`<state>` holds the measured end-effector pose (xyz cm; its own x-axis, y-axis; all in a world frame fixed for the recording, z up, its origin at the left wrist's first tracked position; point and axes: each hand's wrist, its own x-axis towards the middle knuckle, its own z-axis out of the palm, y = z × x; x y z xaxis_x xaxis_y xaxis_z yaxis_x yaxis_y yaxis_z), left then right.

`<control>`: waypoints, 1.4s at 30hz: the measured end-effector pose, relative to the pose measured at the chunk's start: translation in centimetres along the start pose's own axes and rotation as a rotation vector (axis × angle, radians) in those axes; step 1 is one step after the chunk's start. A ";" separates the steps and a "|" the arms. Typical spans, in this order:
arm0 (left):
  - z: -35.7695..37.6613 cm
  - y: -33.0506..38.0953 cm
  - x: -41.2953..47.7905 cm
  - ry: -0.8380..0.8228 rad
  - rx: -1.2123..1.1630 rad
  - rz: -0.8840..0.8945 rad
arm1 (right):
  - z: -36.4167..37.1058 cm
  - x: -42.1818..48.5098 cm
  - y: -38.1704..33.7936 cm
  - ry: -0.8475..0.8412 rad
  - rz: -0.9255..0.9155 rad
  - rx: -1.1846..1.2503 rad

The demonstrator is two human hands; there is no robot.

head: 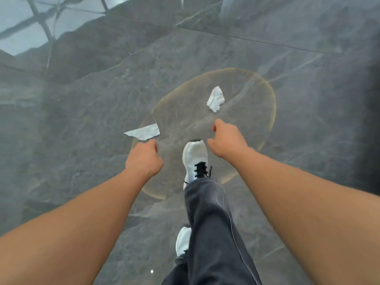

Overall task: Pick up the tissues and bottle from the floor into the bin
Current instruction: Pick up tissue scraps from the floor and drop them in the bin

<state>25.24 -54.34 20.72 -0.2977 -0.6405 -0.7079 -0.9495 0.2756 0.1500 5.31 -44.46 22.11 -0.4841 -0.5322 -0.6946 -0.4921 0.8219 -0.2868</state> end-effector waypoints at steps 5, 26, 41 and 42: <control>4.1 -0.2 13.2 0.031 -0.084 -0.105 | 4.0 15.3 -0.9 0.025 0.023 -0.023; 7.0 1.3 22.9 -0.030 -0.055 -0.045 | 7.3 25.0 4.6 0.063 0.030 0.065; 4.1 15.4 -4.0 0.040 0.055 0.439 | 2.2 -7.6 12.8 0.298 0.127 0.322; 5.1 15.9 -6.8 0.022 0.073 0.469 | 2.7 -10.9 14.5 0.292 0.160 0.335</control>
<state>12.72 -41.92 24.40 -0.6955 -0.4498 -0.5604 -0.7028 0.5881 0.4002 5.46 -26.18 23.76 -0.7417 -0.3884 -0.5468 -0.1569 0.8931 -0.4216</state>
